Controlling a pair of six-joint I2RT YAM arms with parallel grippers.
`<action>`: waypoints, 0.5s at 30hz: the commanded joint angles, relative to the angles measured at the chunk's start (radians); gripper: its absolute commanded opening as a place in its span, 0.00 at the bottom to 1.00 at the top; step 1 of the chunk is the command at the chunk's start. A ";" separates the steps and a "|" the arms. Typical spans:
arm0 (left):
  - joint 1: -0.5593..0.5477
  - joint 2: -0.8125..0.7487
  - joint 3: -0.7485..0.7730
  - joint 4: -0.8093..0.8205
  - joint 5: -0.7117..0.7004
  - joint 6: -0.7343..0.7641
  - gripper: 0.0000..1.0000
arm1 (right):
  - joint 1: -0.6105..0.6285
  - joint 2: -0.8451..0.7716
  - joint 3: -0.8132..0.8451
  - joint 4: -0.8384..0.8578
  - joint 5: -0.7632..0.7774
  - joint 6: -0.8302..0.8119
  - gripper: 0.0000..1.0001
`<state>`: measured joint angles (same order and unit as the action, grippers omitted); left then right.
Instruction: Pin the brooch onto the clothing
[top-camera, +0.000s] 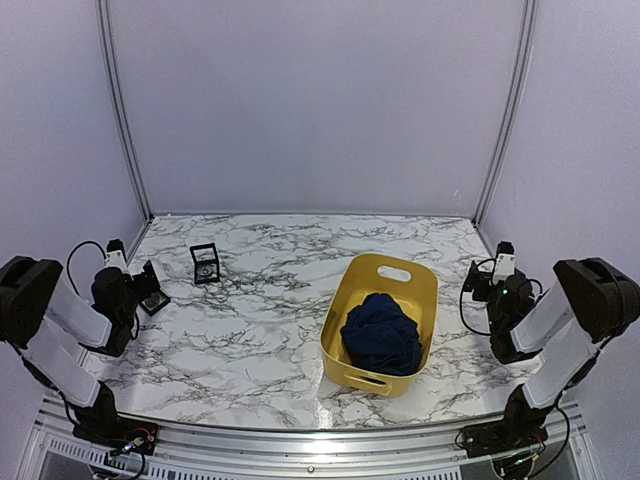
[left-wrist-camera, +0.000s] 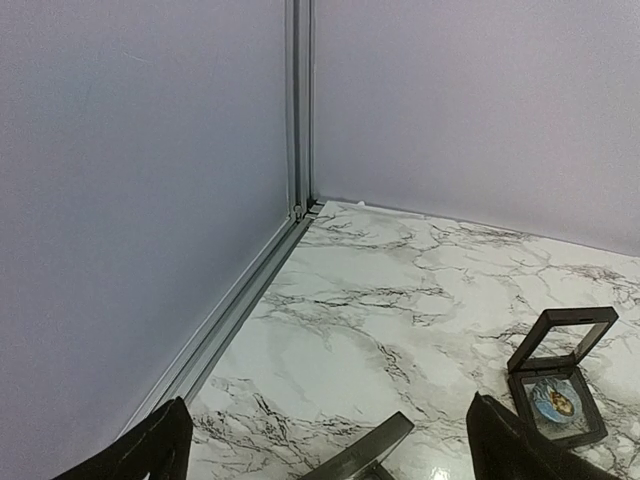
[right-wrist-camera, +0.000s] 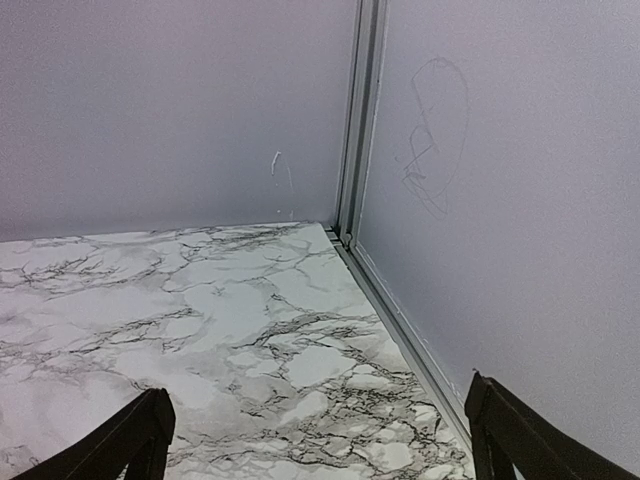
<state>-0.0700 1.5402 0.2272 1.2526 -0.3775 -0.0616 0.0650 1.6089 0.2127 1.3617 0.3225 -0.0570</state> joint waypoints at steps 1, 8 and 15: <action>0.000 -0.051 0.019 -0.020 0.002 0.023 0.99 | -0.003 -0.005 0.014 0.038 -0.005 -0.005 0.99; -0.008 -0.409 0.157 -0.335 -0.204 -0.032 0.99 | -0.014 -0.063 -0.074 0.172 0.025 0.021 0.98; -0.241 -0.512 0.583 -0.766 0.104 0.012 0.98 | -0.034 -0.565 0.073 -0.490 0.036 0.124 0.99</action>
<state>-0.1589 1.0050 0.5453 0.8101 -0.4564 -0.0990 0.0605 1.3445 0.0830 1.3346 0.3794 -0.0273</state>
